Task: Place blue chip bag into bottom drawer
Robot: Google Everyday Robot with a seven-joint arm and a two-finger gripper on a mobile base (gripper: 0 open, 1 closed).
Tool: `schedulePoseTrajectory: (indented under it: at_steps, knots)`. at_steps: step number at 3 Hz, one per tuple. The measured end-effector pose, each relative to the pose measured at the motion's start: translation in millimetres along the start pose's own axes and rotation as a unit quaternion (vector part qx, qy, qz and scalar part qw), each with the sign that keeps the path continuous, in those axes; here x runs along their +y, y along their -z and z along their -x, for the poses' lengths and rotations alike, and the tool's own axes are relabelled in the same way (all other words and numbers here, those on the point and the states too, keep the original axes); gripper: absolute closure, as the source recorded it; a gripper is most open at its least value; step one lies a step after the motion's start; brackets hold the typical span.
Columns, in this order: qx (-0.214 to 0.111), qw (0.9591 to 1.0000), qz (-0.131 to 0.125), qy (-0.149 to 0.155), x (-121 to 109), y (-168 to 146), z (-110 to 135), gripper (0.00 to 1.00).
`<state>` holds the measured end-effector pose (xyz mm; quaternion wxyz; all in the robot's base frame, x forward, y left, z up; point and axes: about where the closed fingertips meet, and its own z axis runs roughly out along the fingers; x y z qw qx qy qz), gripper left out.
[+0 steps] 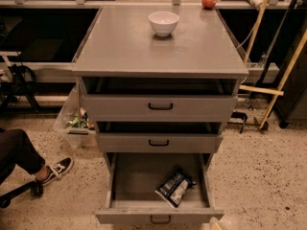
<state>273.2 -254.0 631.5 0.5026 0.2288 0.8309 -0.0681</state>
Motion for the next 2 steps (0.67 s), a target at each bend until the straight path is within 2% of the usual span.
schedulePoseTrajectory:
  at_steps: [1,2]
  knots:
    - [-0.022,0.9997,-0.011,-0.005,3.4,19.5,15.3,0.0]
    - [-0.022,0.9997,-0.009,0.001,5.9,21.0,14.8,0.0]
